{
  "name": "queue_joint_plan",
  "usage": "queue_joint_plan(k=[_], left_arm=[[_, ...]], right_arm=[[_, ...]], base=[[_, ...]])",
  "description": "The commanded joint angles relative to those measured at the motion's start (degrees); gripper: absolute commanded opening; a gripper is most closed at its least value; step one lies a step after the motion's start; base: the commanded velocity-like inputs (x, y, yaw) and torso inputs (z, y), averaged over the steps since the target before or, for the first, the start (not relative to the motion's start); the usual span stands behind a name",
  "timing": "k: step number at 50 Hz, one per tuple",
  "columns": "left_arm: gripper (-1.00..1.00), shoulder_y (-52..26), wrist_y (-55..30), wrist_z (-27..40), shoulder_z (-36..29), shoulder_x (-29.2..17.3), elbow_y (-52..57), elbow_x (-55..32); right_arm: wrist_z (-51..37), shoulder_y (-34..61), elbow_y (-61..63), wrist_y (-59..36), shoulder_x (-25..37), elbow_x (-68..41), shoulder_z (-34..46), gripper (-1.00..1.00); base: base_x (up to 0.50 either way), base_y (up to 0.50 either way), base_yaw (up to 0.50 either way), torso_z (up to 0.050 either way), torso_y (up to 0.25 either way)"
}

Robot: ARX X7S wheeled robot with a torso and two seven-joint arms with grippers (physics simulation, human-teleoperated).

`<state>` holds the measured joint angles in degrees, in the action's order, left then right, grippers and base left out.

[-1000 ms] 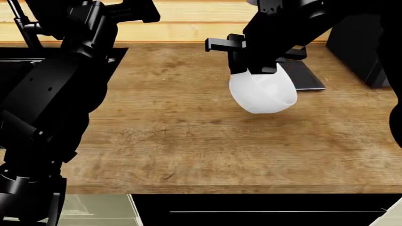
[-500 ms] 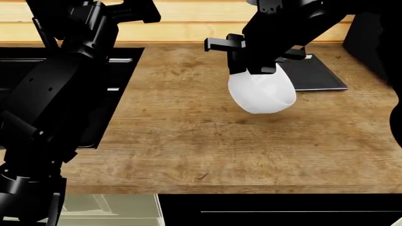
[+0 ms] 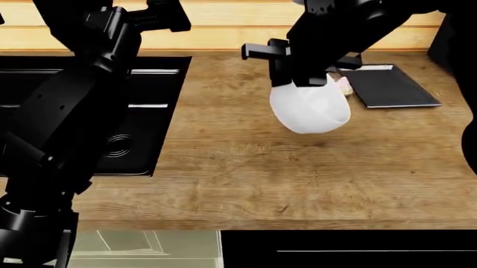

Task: Move the fresh-baked cupcake off the tray onto the counter, and place the bowl used for mixing into the sink.

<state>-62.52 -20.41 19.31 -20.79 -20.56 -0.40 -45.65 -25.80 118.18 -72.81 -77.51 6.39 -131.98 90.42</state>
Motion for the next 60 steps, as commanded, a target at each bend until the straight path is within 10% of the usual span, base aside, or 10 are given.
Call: queue_joint_plan(k=[1, 60], left_arm=[[1.00, 0.92, -1.30, 0.50, -0.21, -0.97, -0.07, -0.51], [1.00, 4.05, -3.43, 5.56, 1.29, -4.79, 3.99, -1.36]], right_arm=[[1.11, 1.02, -0.30, 0.08, -0.27, 0.17, 0.26, -1.00], [18.67, 2.73, -1.96, 3.61, -4.69, -11.53, 26.77, -1.00]], base=[[0.00, 0.21, 0.00, 0.000, 0.000], [0.00, 0.21, 0.00, 0.000, 0.000]])
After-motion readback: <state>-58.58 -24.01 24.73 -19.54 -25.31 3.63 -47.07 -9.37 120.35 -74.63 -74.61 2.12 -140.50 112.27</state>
